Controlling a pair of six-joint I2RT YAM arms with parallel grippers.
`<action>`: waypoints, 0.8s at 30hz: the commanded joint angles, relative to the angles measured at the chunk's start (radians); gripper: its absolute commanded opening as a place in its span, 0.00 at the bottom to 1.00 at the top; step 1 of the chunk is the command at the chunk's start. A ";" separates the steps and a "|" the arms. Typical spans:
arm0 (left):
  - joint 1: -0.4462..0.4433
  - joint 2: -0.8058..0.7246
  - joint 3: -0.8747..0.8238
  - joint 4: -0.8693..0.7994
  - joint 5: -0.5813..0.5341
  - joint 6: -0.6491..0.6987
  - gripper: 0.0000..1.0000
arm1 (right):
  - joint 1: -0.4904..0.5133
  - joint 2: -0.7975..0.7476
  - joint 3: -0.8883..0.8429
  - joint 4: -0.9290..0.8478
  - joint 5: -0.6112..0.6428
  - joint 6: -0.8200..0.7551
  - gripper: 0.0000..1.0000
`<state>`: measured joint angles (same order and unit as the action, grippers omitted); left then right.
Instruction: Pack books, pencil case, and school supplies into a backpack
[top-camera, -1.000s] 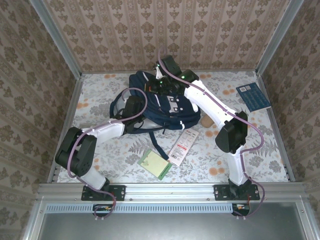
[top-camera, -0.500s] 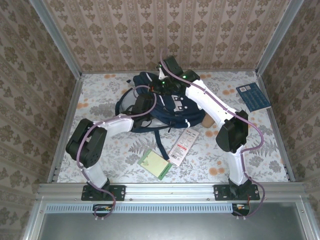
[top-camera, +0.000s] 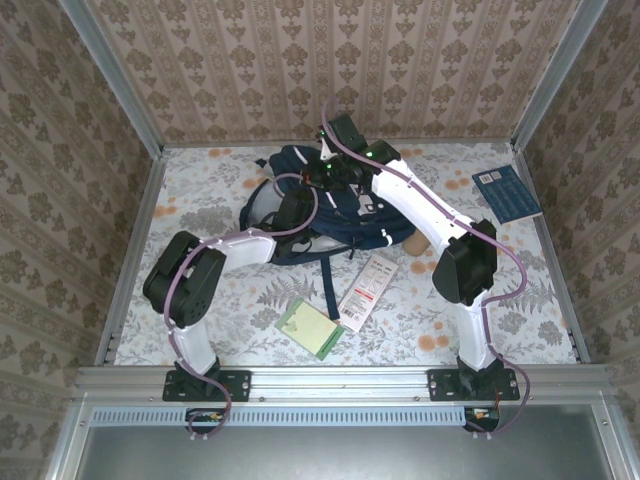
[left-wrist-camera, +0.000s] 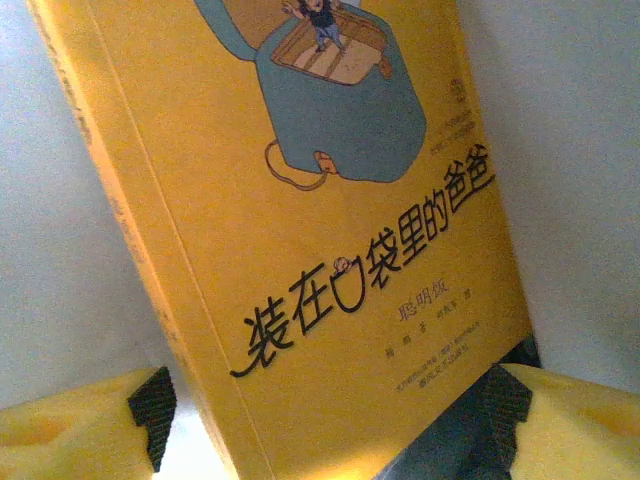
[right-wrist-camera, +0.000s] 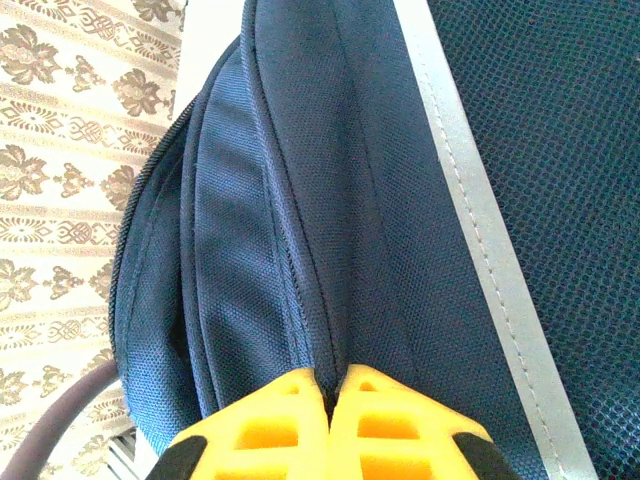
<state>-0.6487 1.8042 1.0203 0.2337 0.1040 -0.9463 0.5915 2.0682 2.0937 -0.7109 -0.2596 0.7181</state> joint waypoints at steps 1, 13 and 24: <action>0.007 -0.089 -0.010 -0.111 -0.031 0.074 0.90 | 0.037 -0.075 -0.004 0.140 -0.095 0.021 0.00; 0.075 -0.115 -0.093 -0.088 -0.035 0.070 0.22 | 0.050 -0.081 -0.017 0.153 -0.100 0.029 0.00; 0.158 -0.164 -0.134 -0.136 -0.078 0.069 0.00 | 0.055 -0.111 -0.079 0.168 -0.104 0.039 0.00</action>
<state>-0.5133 1.6630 0.8776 0.1272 0.0395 -0.8886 0.6262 2.0445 2.0155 -0.6239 -0.3004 0.7376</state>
